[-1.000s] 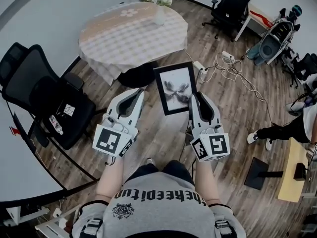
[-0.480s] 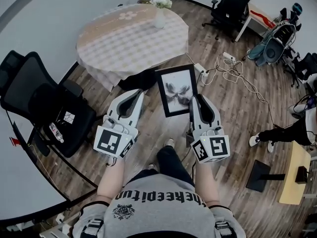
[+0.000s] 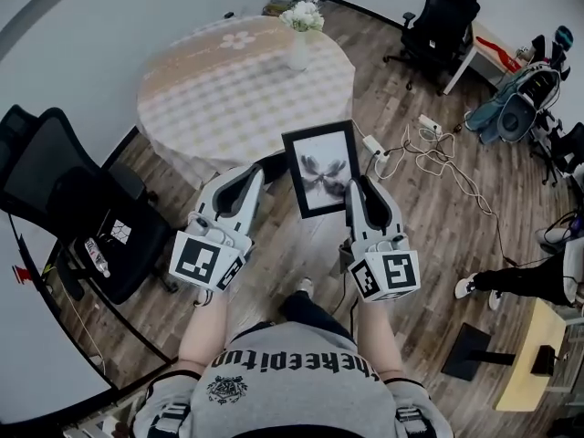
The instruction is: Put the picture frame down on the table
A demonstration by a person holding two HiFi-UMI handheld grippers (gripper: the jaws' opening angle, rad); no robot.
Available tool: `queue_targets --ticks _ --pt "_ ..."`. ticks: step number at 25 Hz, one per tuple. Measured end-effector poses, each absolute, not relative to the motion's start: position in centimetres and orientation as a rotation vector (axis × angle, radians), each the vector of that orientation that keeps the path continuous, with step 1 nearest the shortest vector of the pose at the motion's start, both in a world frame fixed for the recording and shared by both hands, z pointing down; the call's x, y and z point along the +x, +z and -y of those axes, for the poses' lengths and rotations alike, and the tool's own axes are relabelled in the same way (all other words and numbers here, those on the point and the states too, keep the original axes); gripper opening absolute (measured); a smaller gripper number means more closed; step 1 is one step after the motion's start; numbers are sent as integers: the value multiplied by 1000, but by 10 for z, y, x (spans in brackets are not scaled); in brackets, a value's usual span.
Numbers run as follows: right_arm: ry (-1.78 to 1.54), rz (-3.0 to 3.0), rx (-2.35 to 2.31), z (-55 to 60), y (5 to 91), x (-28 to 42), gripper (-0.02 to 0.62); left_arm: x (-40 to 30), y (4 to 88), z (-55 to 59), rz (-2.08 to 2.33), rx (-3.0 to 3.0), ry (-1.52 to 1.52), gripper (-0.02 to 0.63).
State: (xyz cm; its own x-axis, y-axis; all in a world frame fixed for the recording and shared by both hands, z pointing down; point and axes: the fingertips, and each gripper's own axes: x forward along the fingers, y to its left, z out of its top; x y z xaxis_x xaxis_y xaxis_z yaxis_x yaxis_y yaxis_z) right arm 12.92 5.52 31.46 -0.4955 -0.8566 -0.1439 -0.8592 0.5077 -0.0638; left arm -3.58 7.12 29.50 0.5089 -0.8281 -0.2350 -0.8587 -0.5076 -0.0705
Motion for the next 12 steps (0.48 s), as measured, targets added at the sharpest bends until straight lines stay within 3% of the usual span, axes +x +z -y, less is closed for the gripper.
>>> queue_targets --ticks 12 --pt "46 -2631 -1393 39 308 164 71 8 285 11 -1497 -2507 258 15"
